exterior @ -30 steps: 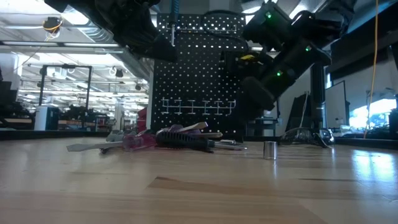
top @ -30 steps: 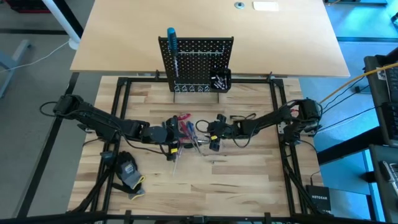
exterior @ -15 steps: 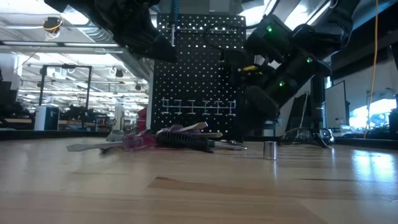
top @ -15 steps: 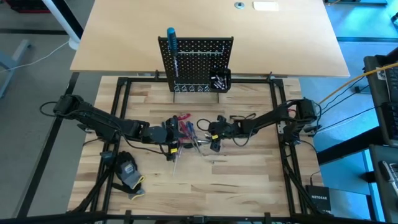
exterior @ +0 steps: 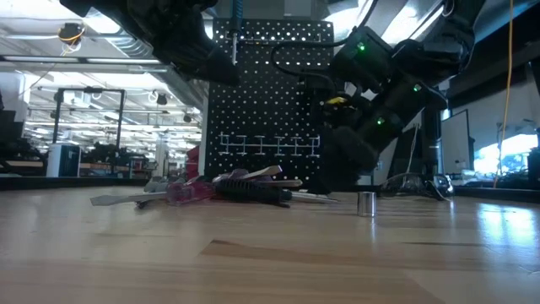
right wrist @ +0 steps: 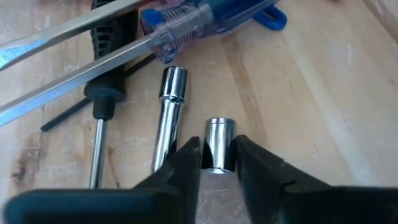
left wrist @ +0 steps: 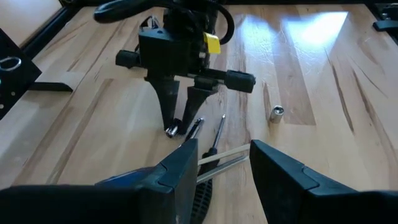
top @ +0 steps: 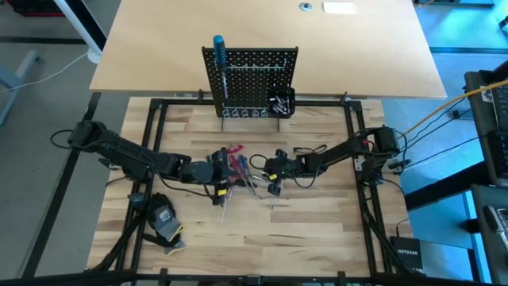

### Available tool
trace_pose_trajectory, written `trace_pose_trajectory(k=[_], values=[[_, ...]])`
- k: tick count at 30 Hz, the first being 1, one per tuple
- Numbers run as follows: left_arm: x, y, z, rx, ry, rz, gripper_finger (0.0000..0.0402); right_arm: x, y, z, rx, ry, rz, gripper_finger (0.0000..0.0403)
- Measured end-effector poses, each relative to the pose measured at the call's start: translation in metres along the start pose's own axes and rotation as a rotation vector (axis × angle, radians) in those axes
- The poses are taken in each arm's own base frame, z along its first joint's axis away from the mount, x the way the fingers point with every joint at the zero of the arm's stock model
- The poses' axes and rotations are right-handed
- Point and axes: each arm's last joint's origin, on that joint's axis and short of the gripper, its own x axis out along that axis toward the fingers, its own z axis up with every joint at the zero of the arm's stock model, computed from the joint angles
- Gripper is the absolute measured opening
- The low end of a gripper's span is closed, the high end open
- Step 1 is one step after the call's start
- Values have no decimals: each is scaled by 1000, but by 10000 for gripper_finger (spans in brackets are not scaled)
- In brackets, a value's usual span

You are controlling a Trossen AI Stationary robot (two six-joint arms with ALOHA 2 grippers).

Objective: Hang tools onto peg board
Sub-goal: Put the silver socket into the black bin on the peg board

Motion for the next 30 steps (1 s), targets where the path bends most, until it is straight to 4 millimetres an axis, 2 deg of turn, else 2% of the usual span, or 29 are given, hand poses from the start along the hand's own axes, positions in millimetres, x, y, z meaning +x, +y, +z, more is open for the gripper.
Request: trace_pose_trajectory(k=[3, 7, 13, 20, 24, 30], values=[[0, 0, 0, 1, 3, 0, 136, 0, 0, 0, -12, -3, -16, 63], [0, 0, 0, 2, 5, 0, 136, 0, 0, 1, -30, -7, -20, 63], [0, 0, -1, 2, 5, 1, 136, 0, -1, 5, -44, -27, -57, 89], [0, 0, -1, -10, 8, 1, 136, -2, 1, 20, -80, -25, -69, 65], [0, 0, -1, -12, 9, 1, 136, -14, 1, 29, -76, -45, -66, 73], [0, 0, -1, -12, 9, 1, 136, -46, -1, 50, -68, -154, -81, 70]])
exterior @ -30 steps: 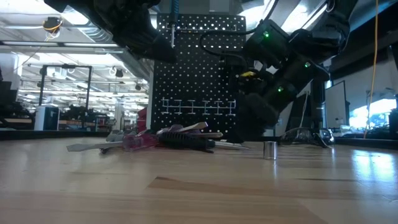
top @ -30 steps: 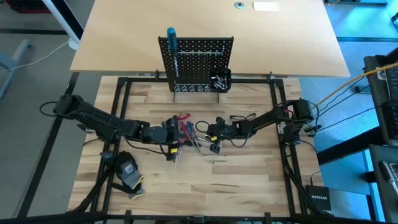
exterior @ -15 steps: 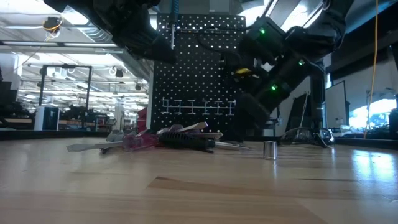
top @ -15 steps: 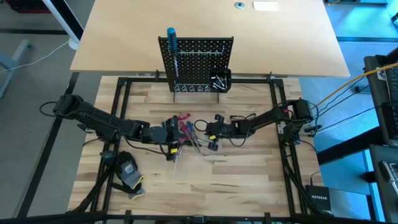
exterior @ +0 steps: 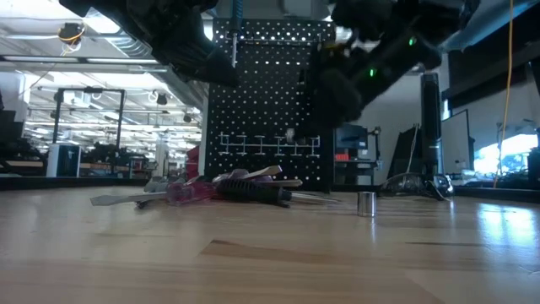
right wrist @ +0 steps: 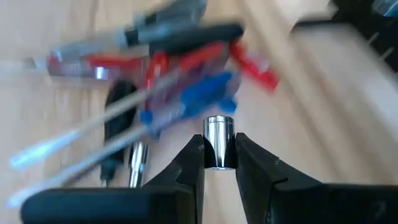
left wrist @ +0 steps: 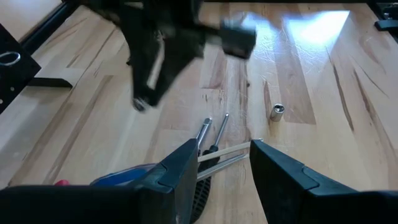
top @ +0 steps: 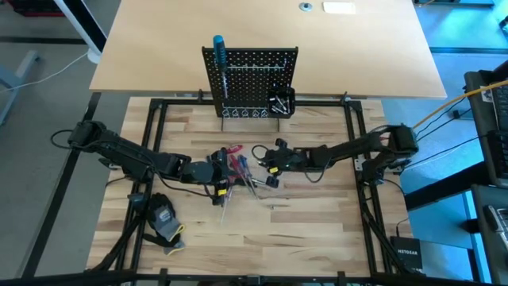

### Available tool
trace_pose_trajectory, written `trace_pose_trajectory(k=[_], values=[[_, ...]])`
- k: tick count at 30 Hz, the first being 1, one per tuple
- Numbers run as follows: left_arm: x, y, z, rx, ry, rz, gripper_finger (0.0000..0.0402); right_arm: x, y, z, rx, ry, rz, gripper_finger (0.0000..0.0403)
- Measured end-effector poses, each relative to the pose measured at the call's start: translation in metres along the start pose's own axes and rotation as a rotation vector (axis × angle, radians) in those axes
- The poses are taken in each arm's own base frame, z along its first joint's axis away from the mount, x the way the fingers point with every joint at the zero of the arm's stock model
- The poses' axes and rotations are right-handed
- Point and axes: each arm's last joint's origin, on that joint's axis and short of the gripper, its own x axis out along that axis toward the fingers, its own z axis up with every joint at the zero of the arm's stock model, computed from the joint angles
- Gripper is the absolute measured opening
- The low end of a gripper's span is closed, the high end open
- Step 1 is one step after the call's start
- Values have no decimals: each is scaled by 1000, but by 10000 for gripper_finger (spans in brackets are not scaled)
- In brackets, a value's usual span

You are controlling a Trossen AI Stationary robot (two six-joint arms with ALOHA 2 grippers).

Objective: Hang tools onto peg board
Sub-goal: Put the silver socket into the black bin on the peg board

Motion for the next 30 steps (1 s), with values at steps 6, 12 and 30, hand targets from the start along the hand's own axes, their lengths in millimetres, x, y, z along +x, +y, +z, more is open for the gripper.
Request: trace_pose_trajectory(k=[6, 12, 30], values=[[0, 0, 0, -1, -1, -1, 136, -38, -9, 29, -3, -149, -35, 74], [0, 0, 0, -1, -1, 0, 136, -79, -20, 51, -35, -296, -124, 75], [0, 0, 0, 2, -1, 1, 136, -122, -97, 71, 50, -429, -412, 76]])
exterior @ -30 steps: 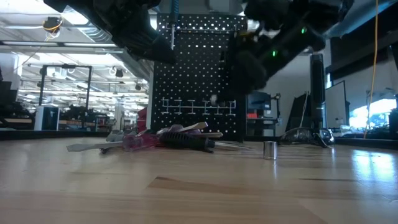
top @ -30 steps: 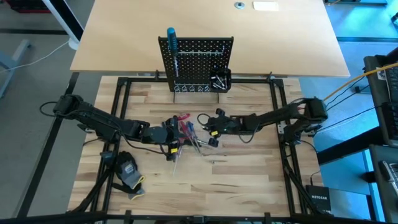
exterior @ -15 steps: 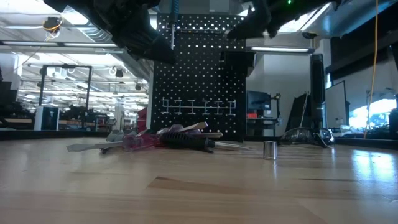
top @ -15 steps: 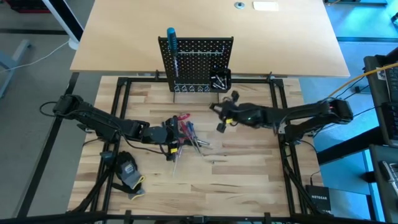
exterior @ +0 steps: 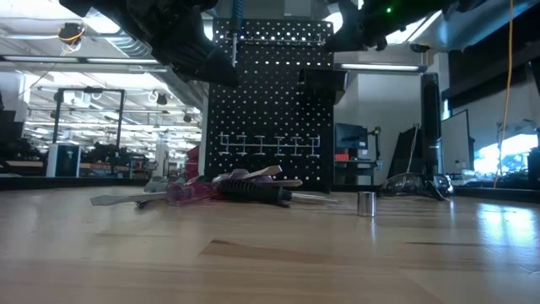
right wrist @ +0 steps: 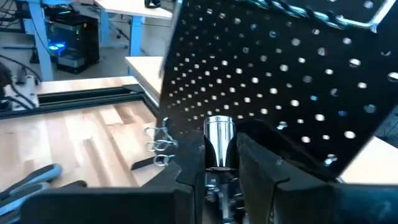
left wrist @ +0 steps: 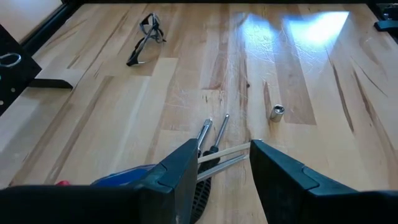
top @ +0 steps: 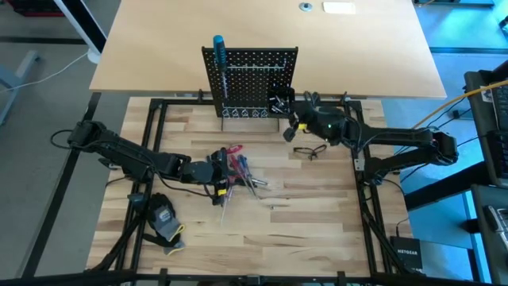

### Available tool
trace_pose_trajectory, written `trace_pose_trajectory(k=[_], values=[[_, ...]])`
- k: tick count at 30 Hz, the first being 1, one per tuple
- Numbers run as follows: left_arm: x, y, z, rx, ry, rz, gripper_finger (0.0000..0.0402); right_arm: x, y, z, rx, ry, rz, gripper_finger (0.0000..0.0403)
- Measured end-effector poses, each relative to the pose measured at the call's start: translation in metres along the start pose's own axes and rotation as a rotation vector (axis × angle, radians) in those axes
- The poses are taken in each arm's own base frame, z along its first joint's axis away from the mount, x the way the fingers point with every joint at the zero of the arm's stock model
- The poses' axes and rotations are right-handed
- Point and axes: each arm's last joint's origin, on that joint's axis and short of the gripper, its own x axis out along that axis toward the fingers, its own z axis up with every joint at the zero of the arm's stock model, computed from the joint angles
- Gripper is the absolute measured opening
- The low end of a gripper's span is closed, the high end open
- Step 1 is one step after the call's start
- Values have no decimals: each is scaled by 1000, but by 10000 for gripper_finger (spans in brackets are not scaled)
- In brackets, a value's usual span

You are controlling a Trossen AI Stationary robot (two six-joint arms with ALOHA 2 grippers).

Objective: Hang tools onto peg board
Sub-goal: Put the silver socket into the black bin on the peg board, then put the silver extension bar into the black bin on the peg board

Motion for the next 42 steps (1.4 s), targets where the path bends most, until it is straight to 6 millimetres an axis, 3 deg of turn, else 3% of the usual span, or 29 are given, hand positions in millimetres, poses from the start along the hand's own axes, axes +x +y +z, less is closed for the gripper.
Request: trace_pose_trajectory(k=[10, 23, 33, 42], values=[[0, 0, 0, 0, 0, 0, 136, 6, -16, -3, 18, 15, -53, 84], [0, 0, 0, -2, 1, 0, 136, 5, -15, -2, 34, 14, -52, 176], [0, 0, 0, -8, 1, 0, 136, -18, 35, -1, 0, 15, 414, 183], [0, 0, 0, -5, -1, 0, 136, -16, 85, -43, -85, 245, 582, 184]])
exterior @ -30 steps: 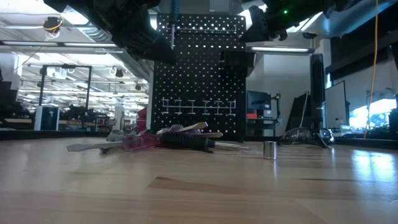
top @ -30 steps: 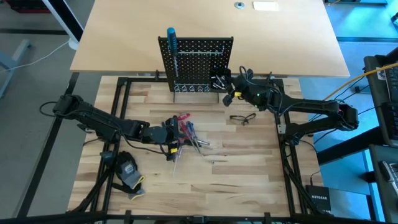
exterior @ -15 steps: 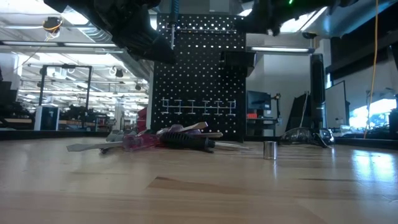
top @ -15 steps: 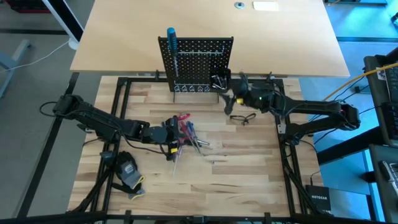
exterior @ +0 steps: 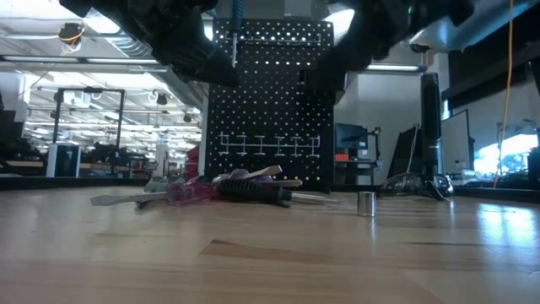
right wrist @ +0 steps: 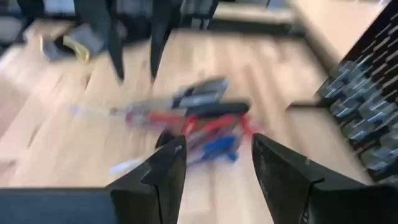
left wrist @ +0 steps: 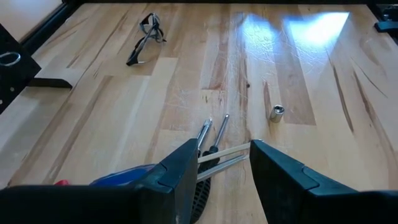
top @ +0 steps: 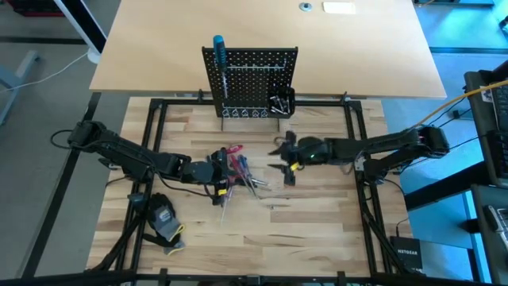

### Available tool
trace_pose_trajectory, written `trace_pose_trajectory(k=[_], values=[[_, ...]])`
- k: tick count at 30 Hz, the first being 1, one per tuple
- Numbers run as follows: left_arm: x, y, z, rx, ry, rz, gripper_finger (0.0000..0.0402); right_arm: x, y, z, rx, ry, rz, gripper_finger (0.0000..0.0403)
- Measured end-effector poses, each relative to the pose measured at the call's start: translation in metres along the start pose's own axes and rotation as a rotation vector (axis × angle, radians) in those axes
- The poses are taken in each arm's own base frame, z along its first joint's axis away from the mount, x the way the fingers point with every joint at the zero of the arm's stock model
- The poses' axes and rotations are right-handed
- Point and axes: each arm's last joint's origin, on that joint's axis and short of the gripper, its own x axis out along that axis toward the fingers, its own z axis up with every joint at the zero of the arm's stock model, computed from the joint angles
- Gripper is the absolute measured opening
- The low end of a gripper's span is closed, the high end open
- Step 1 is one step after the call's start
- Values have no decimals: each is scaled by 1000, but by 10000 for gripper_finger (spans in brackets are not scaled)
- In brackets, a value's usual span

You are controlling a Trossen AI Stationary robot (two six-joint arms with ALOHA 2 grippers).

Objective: Hang tools onto peg board
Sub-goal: Put the silver extension bar into the black bin on the peg board

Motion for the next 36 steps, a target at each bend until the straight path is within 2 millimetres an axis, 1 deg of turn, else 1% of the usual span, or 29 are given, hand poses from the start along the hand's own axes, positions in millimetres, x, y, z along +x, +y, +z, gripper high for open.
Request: trace_pose_trajectory(k=[7, 11, 15, 22, 36], values=[[0, 0, 0, 0, 2, 0, 136, 44, 10, -35, 42, 168, 73, 184], [0, 0, 0, 1, 3, 0, 136, 68, 15, -53, 44, 217, 119, 184], [0, 0, 0, 1, 1, 0, 136, 85, 18, -67, 45, 244, 147, 184], [0, 0, 0, 2, 3, 0, 136, 100, 21, -82, 48, 279, 177, 184], [0, 0, 0, 0, 2, 0, 136, 112, 24, -101, 54, 341, 180, 182]])
